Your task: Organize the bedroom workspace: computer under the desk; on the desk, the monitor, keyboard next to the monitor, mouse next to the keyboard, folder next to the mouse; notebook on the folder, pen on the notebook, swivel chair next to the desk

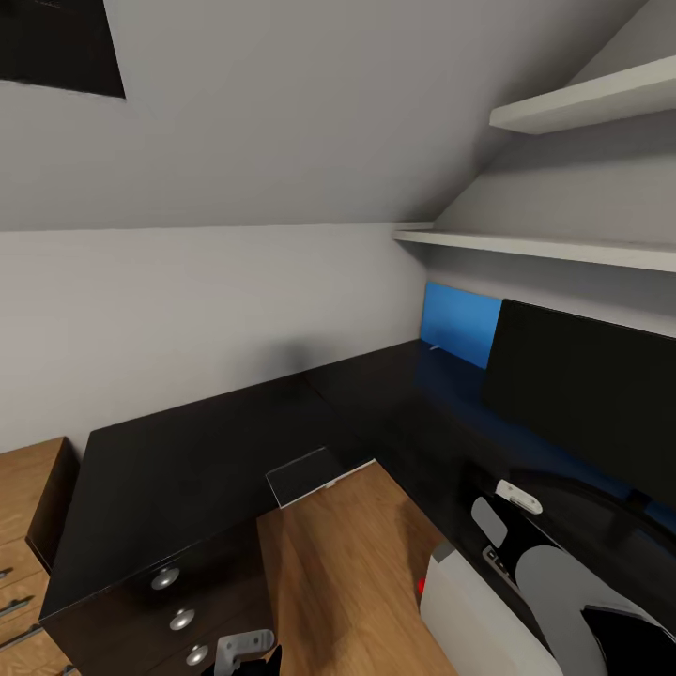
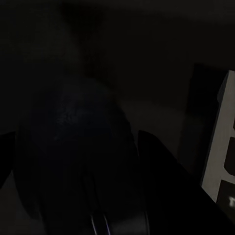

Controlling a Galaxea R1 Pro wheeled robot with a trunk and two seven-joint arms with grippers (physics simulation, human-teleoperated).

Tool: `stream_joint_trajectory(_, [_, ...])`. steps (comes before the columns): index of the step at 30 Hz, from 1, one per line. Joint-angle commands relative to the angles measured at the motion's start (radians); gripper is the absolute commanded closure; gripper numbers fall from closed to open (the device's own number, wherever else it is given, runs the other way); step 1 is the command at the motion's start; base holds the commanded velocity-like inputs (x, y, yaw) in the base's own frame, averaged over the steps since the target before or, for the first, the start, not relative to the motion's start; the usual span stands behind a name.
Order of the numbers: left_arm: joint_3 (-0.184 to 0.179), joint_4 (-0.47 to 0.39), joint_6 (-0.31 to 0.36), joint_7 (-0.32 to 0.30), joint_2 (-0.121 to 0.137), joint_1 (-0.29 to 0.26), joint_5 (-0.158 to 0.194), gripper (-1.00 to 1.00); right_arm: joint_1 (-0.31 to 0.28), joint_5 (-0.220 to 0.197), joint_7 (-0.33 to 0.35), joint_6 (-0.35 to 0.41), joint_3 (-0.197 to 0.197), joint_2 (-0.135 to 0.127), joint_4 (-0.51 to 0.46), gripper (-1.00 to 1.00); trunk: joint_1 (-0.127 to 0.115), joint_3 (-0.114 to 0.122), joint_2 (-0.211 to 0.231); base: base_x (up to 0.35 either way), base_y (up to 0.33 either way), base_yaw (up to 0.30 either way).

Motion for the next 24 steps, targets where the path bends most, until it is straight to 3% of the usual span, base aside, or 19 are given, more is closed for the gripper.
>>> stream_joint_trajectory(1, [-0.004,-0.001,-0.004,0.006,0.001,-0.002,0.008,-1.00,0.000,-0.009,-0.004,0.003,0.000,0.000,-0.002,1.00,0.000,-0.001,-0.001,0.000,0.000,0.000])
stream_joint_trajectory(3, [-0.004,-0.001,-0.004,0.006,0.001,-0.002,0.008,-1.00,0.000,-0.009,-0.004,0.003,0.000,0.000,-0.002,1.00,0.000,-0.001,-0.001,0.000,0.000,0.000])
stream_joint_trajectory(4, [-0.004,-0.001,-0.004,0.006,0.001,-0.002,0.008,-1.00,0.000,-0.009,-0.004,0.003,0.000,0.000,-0.002,-1.00,0.000,-0.001,-0.001,0.000,0.000,0.000])
stream_joint_trajectory(19, [-0.004,0.002,-0.001,0.006,0.000,-0.002,0.009,-1.00,0.000,-0.011,0.024,-0.002,-0.001,0.000,-0.032,-1.00,0.000,-0.001,-0.001,0.000,0.000,0.000])
stream_joint_trajectory(24, [-0.004,0.020,-0.001,0.006,-0.002,-0.002,0.009,-1.00,0.001,-0.011,0.040,0.004,-0.002,0.034,-0.120,-1.00,0.000,-0.001,-0.001,0.000,0.000,0.000])
